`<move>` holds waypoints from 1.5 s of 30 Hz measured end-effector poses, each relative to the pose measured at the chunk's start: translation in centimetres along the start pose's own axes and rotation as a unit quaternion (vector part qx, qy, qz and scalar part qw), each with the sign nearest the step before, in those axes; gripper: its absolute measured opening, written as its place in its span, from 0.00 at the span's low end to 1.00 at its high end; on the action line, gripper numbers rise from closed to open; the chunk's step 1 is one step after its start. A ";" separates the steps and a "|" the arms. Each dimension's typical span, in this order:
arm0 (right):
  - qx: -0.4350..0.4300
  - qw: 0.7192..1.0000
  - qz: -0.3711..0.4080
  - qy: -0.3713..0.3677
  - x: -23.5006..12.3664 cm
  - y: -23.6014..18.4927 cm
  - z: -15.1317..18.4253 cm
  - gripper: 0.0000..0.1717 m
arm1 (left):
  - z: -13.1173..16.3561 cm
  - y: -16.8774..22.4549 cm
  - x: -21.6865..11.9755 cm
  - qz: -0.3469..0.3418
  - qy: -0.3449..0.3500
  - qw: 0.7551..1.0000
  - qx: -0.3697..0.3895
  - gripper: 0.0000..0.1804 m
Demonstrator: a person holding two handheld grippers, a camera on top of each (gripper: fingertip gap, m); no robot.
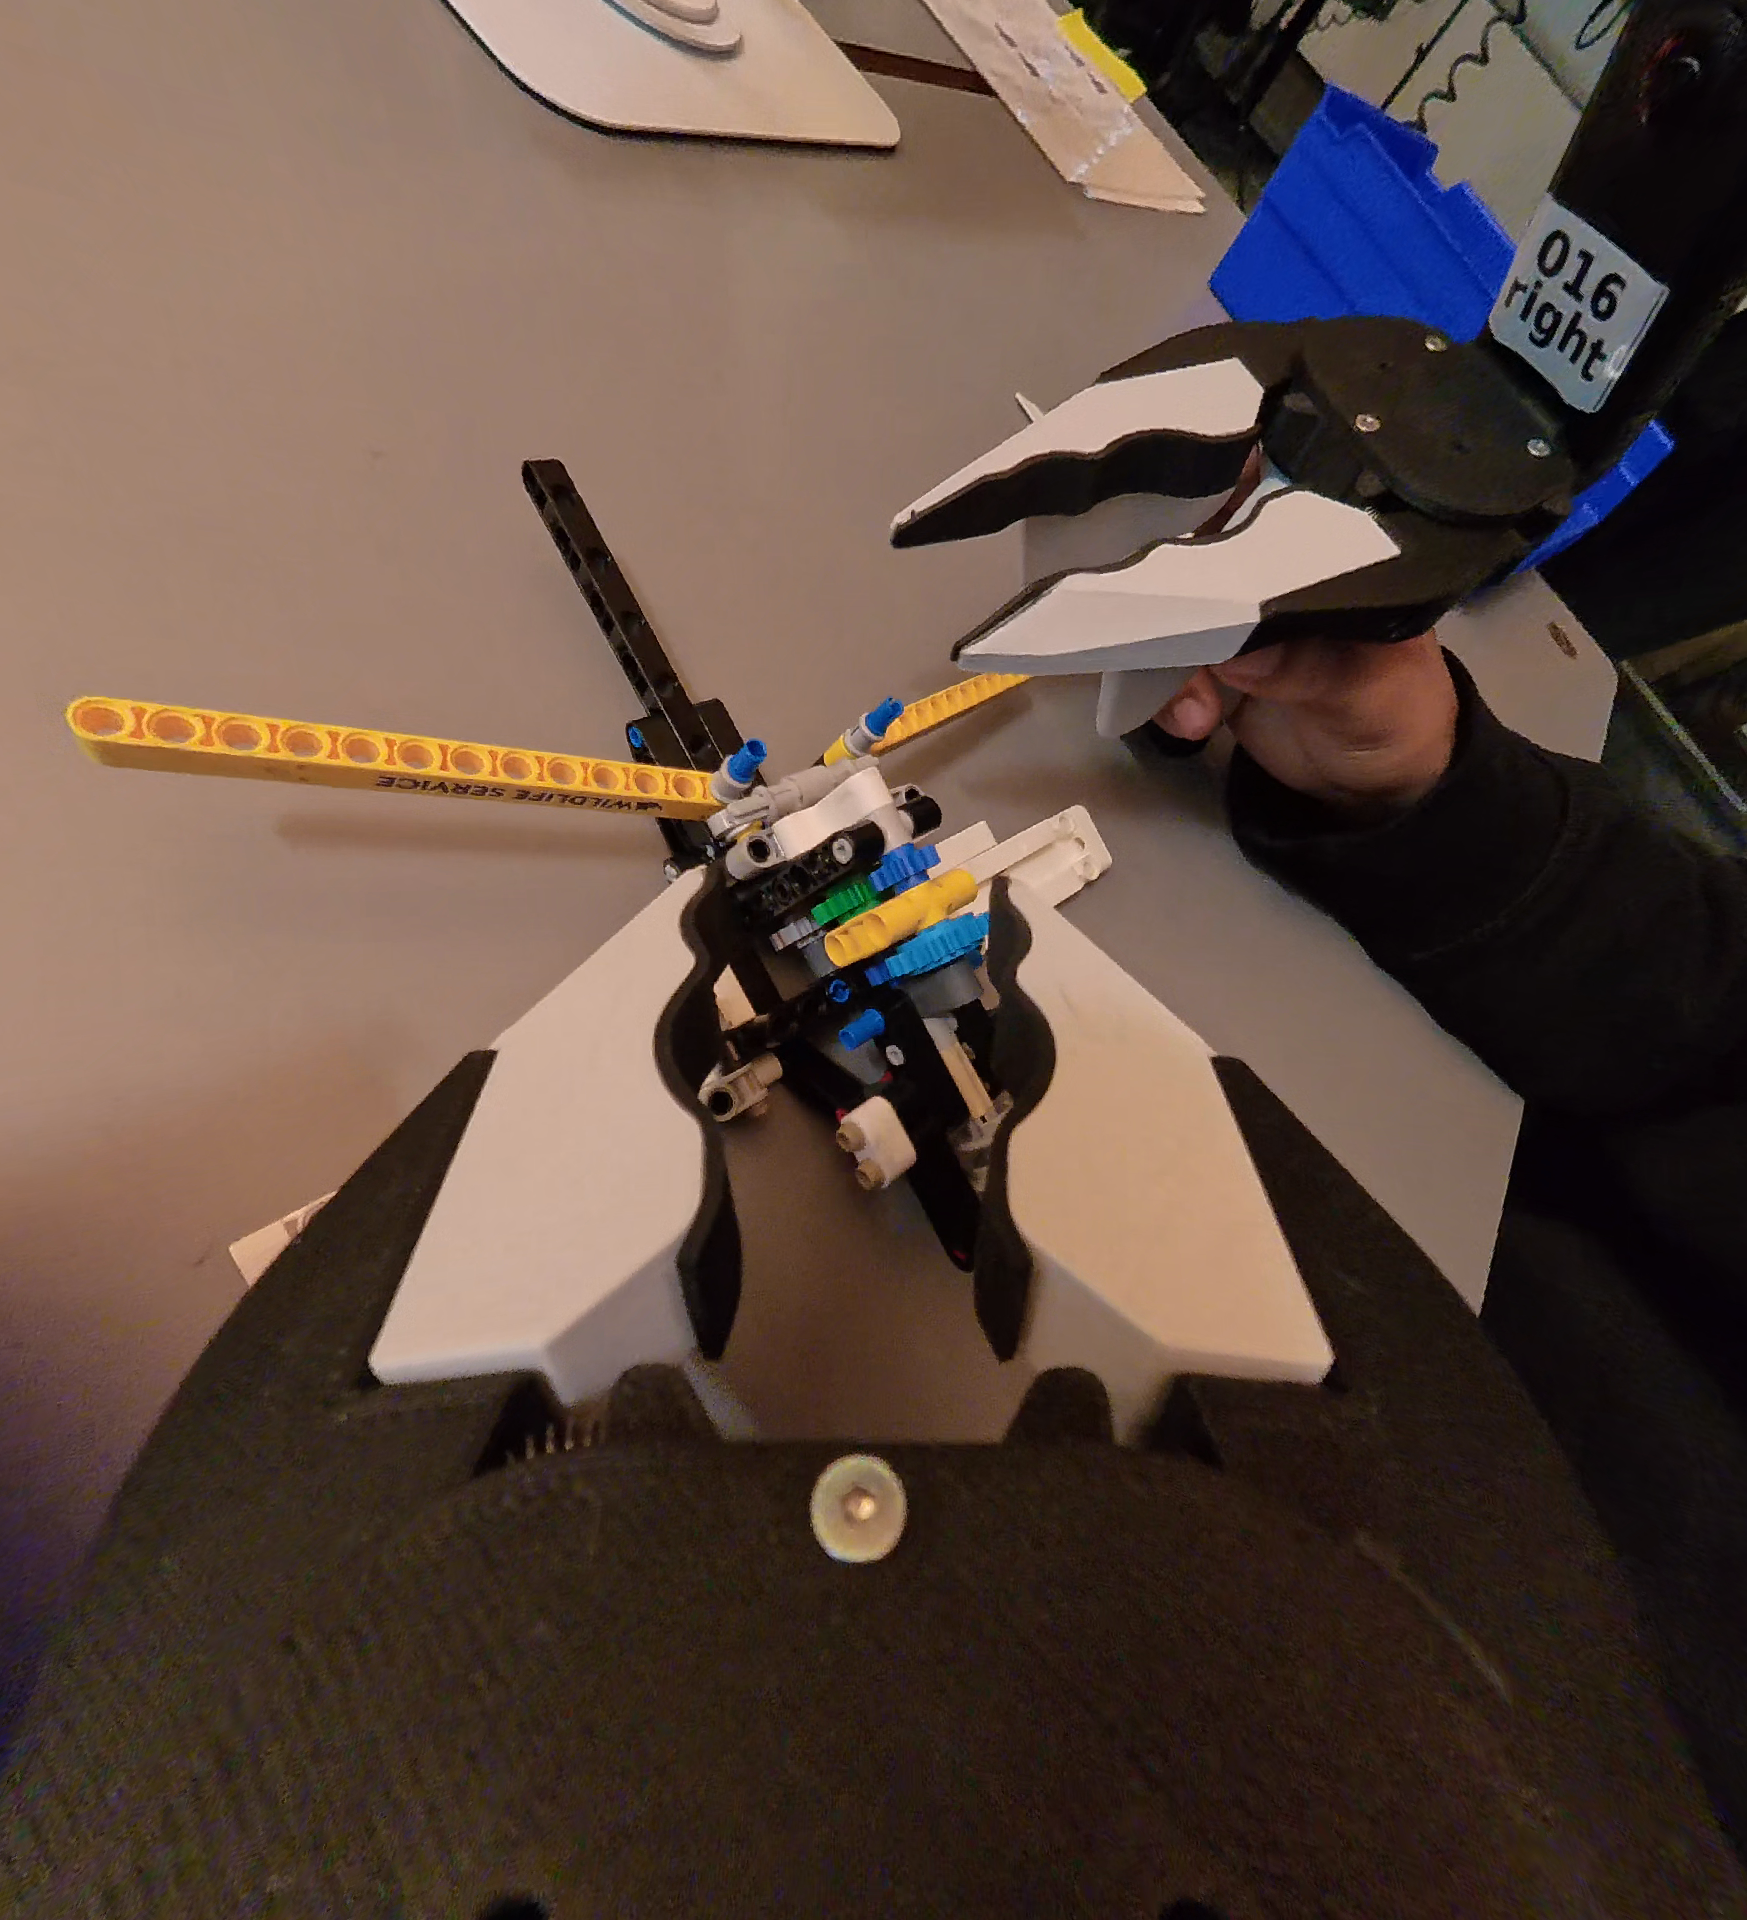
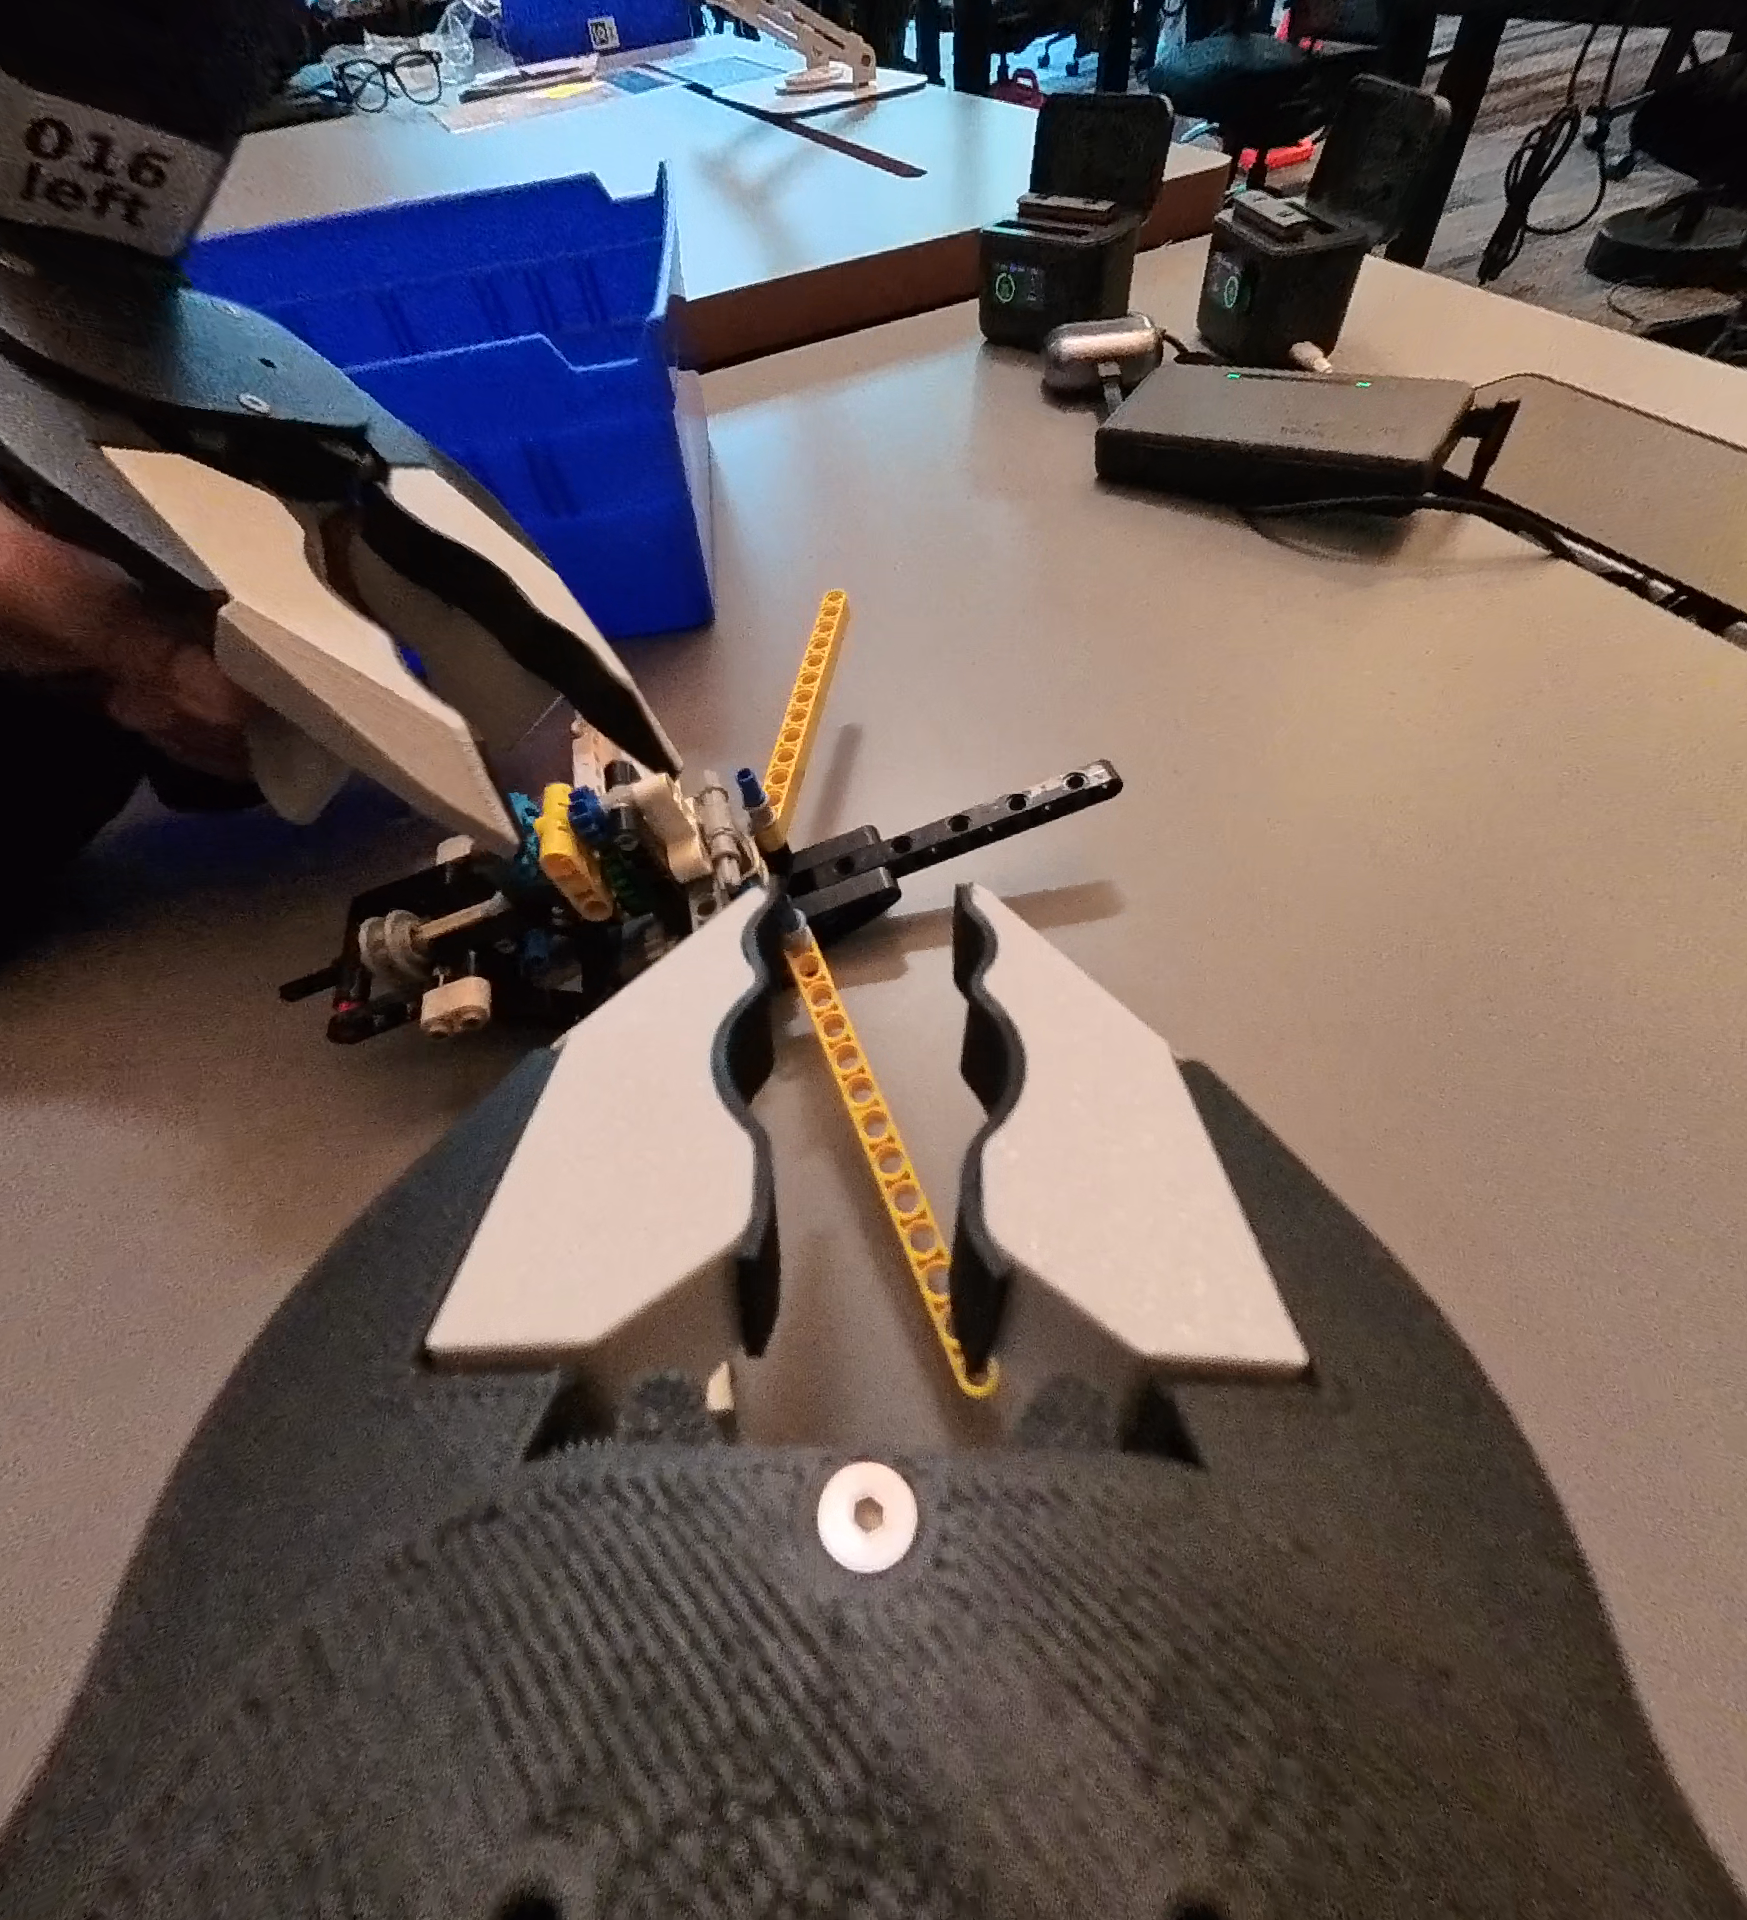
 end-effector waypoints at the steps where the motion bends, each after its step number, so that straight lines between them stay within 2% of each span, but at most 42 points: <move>1: -0.002 1.000 0.001 0.000 0.0 0.0 -0.1 0.18 | 0.0 0.0 0.0 0.001 0.001 1.000 -0.002 0.26; 11: -0.007 1.000 -0.002 0.011 -0.3 -0.3 -0.6 0.17 | 0.0 -0.1 0.1 0.012 0.006 1.000 -0.013 0.26; 21: -0.027 1.000 0.001 -0.001 -0.2 -0.9 -0.7 0.17 | 0.4 0.2 1.5 -0.026 -0.018 0.999 0.009 0.30; 27: -0.058 0.998 -0.011 -0.025 0.8 -2.3 -0.1 0.15 | 0.5 0.6 1.7 -0.016 -0.013 0.999 0.026 0.26; 29: -0.072 0.997 -0.001 -0.041 0.9 -2.2 0.2 0.14 | 0.5 1.0 1.7 -0.004 -0.013 0.999 0.037 0.20; 33: -0.093 0.993 0.001 -0.068 0.9 -2.5 0.5 0.09 | 0.5 0.9 1.9 -0.022 -0.015 0.998 0.051 0.19; 45: -0.165 0.973 0.076 -0.144 1.6 -2.6 1.4 0.07 | 0.6 1.3 3.0 -0.122 -0.047 0.981 0.144 0.15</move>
Point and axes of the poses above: each gripper's, where its closed fingertips meet, x out along the fingers, z out of its underside, y = z × x across the jaws, the point moved 2 cm from there along -x, back along the fingers, and after that the axes turned 6 degrees about -z, right-handed, at the moved point
